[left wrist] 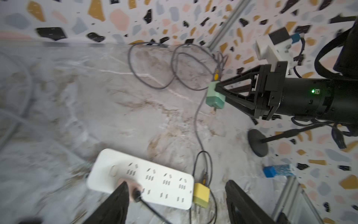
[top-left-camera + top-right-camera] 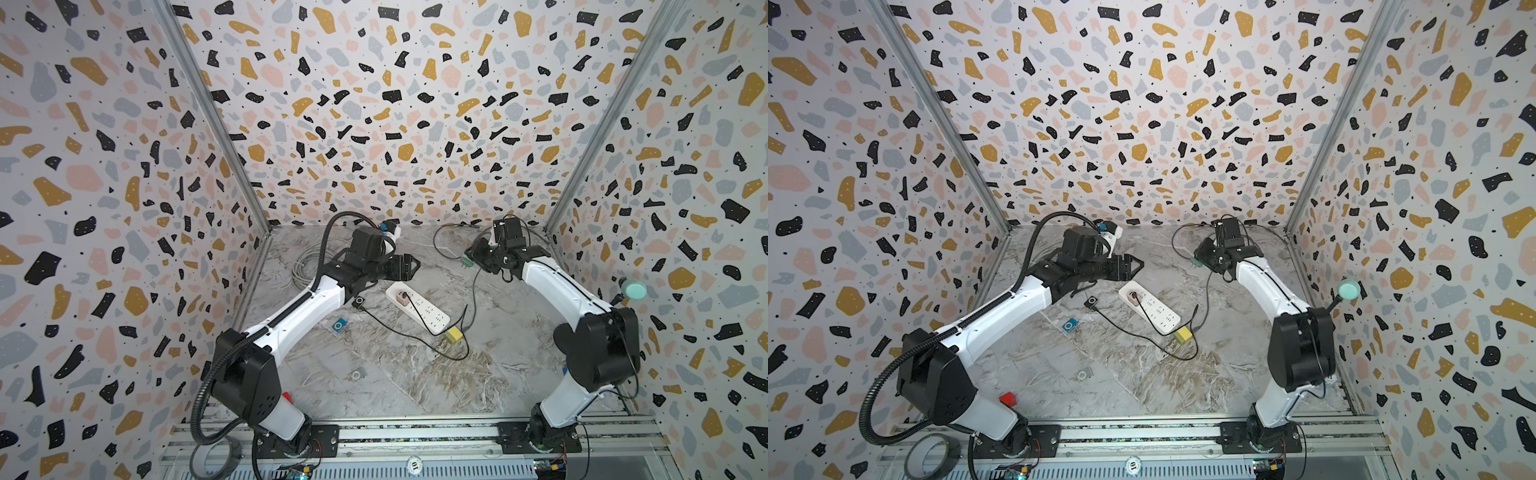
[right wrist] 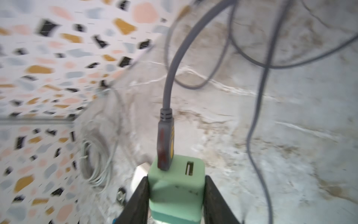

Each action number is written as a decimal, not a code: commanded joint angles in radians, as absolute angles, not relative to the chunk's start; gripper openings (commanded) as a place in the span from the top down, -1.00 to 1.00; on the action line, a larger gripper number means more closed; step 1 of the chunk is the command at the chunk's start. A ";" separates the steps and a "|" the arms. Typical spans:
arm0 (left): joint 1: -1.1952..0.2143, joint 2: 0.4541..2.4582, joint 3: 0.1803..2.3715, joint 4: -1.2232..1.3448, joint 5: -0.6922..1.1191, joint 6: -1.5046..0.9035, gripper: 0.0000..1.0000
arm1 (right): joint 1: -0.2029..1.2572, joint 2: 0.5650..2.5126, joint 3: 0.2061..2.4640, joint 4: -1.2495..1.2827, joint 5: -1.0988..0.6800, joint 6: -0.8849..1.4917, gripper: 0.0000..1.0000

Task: Charge mp3
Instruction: Pick up the plug from the center of the board.

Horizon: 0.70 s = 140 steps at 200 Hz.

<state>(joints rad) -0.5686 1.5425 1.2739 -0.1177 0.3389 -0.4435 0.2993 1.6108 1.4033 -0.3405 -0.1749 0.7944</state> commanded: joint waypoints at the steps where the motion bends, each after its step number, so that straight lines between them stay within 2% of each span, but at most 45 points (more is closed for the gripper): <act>1: -0.627 1.521 1.220 0.331 0.427 -0.561 -0.56 | 0.373 1.514 1.423 -0.302 -0.185 0.754 0.68; 36: -0.684 1.550 1.165 0.515 0.390 -0.554 -0.51 | 0.487 1.435 1.376 -0.262 -0.151 0.840 0.68; 97: -0.688 1.613 1.210 0.391 0.334 -0.490 -0.13 | 0.539 1.392 1.361 -0.267 -0.140 0.875 0.69; 140: -0.688 1.634 1.231 0.388 0.325 -0.472 0.02 | 0.559 1.387 1.365 -0.273 -0.156 0.867 0.71</act>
<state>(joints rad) -0.6895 1.6279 1.1790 0.3447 0.3336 -0.5018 0.5426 1.4307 1.3560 -0.2699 -0.1383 0.8684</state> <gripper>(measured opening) 0.508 0.413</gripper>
